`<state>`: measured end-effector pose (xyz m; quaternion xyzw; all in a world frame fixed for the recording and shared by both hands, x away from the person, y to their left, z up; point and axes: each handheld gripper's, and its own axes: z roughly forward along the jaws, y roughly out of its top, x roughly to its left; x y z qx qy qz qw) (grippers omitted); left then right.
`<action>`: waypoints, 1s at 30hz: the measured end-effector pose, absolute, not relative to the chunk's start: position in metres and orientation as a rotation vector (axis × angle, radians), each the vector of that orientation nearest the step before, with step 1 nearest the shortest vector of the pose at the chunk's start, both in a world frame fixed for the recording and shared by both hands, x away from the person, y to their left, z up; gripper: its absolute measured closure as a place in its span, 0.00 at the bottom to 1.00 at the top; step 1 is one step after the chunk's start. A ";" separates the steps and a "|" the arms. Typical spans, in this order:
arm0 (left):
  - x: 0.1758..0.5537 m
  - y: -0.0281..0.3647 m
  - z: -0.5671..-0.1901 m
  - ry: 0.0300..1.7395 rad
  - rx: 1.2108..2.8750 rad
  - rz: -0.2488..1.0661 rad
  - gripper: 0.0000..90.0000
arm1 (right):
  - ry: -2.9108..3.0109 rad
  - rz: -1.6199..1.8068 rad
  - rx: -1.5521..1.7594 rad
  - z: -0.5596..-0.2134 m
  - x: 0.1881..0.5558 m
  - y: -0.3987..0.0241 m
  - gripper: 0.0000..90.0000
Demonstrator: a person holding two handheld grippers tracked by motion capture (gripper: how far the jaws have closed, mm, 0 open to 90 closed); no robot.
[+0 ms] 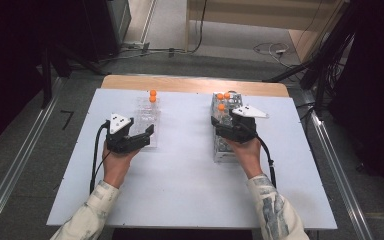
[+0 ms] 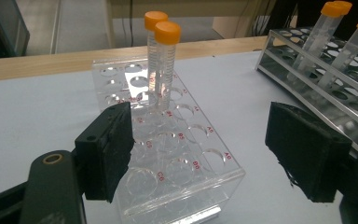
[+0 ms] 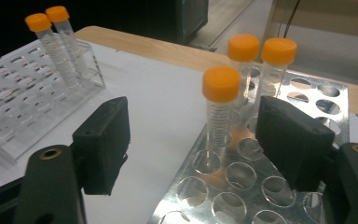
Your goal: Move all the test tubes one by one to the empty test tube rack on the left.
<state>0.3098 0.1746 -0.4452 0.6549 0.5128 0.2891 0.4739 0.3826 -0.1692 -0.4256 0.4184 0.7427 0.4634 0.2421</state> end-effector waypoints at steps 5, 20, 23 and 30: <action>0.310 0.174 -0.446 1.260 1.606 0.701 0.26 | 2.025 1.230 1.170 -0.425 0.394 -0.169 0.36; 0.309 0.173 -0.447 1.256 1.610 0.696 0.27 | 2.133 0.964 1.249 -0.429 0.418 -0.151 0.61; 0.310 0.172 -0.447 1.253 1.607 0.695 0.28 | 2.135 0.940 1.266 -0.429 0.421 -0.149 0.65; 0.310 0.171 -0.447 1.251 1.608 0.691 0.28 | 2.154 0.889 1.285 -0.430 0.428 -0.146 0.69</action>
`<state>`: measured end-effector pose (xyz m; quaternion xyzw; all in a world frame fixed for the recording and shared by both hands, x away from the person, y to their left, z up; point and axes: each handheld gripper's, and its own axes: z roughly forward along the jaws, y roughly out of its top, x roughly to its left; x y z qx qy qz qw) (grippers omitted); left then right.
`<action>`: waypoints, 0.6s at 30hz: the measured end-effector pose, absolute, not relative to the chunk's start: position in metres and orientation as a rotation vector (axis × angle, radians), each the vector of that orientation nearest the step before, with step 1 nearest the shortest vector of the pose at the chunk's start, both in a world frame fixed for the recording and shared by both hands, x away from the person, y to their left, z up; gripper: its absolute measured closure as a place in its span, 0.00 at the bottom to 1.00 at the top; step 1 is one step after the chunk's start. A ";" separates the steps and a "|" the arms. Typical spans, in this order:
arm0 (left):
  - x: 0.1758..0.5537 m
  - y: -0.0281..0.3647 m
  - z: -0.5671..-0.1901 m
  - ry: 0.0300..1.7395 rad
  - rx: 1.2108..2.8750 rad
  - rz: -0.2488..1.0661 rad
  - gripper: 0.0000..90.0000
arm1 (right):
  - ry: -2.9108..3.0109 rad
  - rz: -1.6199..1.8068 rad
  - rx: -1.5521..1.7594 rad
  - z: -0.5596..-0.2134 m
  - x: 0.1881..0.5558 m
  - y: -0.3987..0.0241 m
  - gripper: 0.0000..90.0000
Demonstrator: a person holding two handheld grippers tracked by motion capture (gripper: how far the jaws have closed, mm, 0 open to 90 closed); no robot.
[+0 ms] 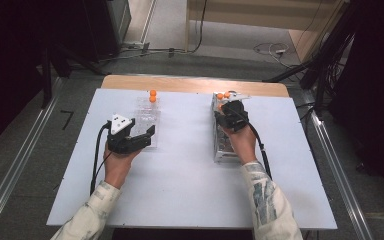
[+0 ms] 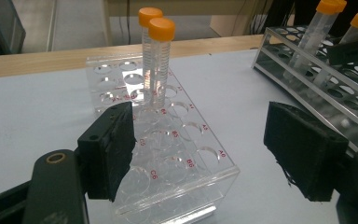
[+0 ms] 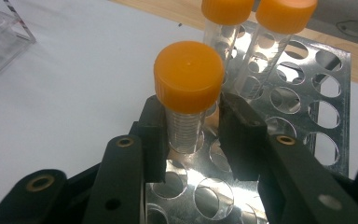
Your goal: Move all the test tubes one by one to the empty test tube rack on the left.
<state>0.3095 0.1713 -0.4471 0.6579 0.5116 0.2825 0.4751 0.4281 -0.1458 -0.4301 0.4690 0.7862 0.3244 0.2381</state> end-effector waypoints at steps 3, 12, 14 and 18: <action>0.309 0.171 -0.447 1.248 1.616 0.691 0.28 | 2.156 0.886 1.284 -0.430 0.429 -0.145 0.73; 0.309 0.171 -0.447 1.245 1.610 0.686 0.28 | 2.149 0.915 1.273 -0.429 0.428 -0.145 0.79; 0.309 0.171 -0.447 1.245 1.610 0.684 0.28 | 2.145 0.924 1.274 -0.429 0.427 -0.146 0.79; 0.308 0.172 -0.446 1.246 1.613 0.682 0.28 | 2.130 0.951 1.271 -0.427 0.426 -0.147 0.79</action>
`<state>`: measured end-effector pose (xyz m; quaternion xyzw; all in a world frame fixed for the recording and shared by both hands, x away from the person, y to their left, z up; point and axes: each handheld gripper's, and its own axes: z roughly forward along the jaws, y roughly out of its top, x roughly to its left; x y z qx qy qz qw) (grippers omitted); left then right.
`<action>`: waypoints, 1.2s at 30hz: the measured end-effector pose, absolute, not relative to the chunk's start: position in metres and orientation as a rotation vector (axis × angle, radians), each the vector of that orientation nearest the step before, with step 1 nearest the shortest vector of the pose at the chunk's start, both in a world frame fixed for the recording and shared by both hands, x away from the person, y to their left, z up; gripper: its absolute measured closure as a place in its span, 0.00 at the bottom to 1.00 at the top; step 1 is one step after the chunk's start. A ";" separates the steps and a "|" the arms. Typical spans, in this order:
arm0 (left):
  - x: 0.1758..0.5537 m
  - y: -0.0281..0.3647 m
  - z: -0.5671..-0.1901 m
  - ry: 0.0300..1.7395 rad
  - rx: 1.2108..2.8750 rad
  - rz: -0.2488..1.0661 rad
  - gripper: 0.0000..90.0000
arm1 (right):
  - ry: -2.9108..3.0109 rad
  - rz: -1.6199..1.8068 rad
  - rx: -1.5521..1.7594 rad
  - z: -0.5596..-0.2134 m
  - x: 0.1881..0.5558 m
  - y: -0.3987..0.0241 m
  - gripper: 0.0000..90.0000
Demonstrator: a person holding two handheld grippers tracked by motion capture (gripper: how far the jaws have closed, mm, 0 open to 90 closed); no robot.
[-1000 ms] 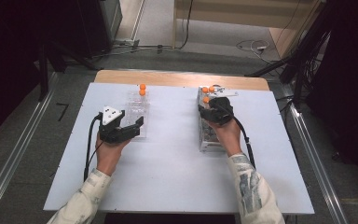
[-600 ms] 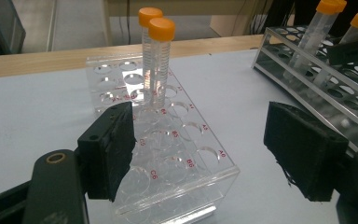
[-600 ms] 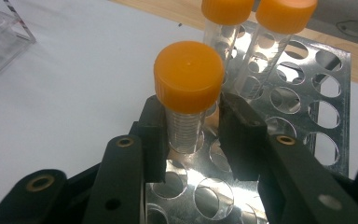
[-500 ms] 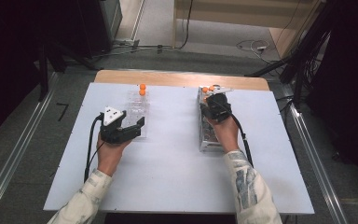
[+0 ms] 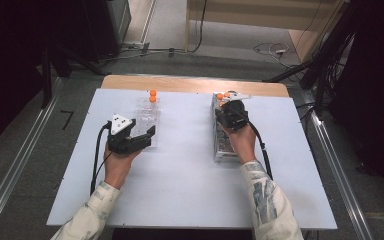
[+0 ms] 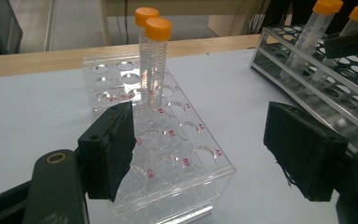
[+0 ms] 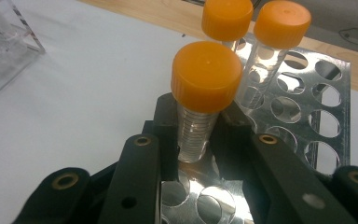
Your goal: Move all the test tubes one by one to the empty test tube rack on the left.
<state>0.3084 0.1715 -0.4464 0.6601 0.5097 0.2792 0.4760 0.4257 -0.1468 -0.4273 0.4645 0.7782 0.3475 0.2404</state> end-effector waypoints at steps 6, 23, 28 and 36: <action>0.308 0.173 -0.446 1.247 1.604 0.682 0.28 | 2.109 0.981 1.251 -0.425 0.422 -0.148 0.79; 0.308 0.171 -0.446 1.243 1.614 0.679 0.28 | 2.022 1.119 1.176 -0.393 0.400 -0.157 0.79; 0.308 0.171 -0.446 1.242 1.614 0.681 0.28 | 2.020 1.142 1.140 -0.388 0.392 -0.154 0.79; 0.307 0.168 -0.445 1.230 1.619 0.674 0.28 | 2.066 1.180 1.071 -0.385 0.377 -0.141 0.79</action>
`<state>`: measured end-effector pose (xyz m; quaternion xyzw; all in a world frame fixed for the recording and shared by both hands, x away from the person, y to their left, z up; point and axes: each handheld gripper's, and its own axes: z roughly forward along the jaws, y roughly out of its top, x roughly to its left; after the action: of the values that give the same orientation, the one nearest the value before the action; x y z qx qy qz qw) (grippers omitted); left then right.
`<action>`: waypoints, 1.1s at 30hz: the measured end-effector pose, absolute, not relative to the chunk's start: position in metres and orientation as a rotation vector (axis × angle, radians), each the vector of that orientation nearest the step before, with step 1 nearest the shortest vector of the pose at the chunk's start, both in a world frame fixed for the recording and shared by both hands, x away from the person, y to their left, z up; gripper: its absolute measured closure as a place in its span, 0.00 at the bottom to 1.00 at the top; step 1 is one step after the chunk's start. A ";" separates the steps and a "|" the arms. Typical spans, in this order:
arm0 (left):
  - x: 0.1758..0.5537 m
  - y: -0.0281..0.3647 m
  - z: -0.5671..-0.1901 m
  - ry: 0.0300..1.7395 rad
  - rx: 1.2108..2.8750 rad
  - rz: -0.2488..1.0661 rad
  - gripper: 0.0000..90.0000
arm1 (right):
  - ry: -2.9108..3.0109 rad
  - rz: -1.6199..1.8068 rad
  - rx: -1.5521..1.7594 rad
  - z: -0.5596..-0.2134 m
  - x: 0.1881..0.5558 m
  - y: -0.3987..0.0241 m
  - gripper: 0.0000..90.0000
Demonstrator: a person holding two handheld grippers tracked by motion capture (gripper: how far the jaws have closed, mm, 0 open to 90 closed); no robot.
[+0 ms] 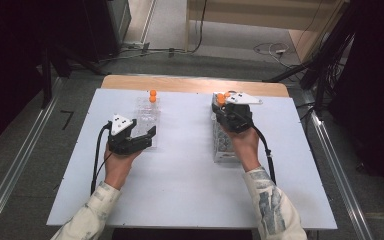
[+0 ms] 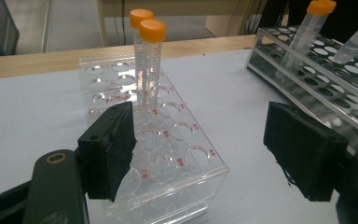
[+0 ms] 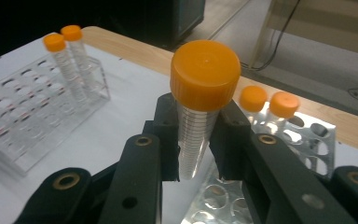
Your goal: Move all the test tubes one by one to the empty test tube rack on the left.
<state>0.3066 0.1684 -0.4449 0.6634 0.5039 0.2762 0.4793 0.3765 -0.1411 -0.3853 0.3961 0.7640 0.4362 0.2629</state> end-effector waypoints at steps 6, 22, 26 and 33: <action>0.305 0.165 -0.443 1.217 1.617 0.665 0.28 | 2.130 1.207 1.033 -0.394 0.367 -0.127 0.79; 0.290 0.146 -0.427 1.108 1.624 0.629 0.28 | 2.285 1.203 0.924 -0.423 0.349 -0.087 0.79; 0.286 0.141 -0.421 1.068 1.615 0.609 0.27 | 2.328 1.204 0.904 -0.431 0.347 -0.080 0.79; 0.284 0.130 -0.420 1.035 1.637 0.577 0.24 | 2.368 1.212 0.856 -0.435 0.339 -0.068 0.79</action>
<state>0.2842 0.1301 -0.4196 0.6863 0.4337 0.2417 0.5315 0.3385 -0.0682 -0.4354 0.3017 0.8347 0.4272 0.1725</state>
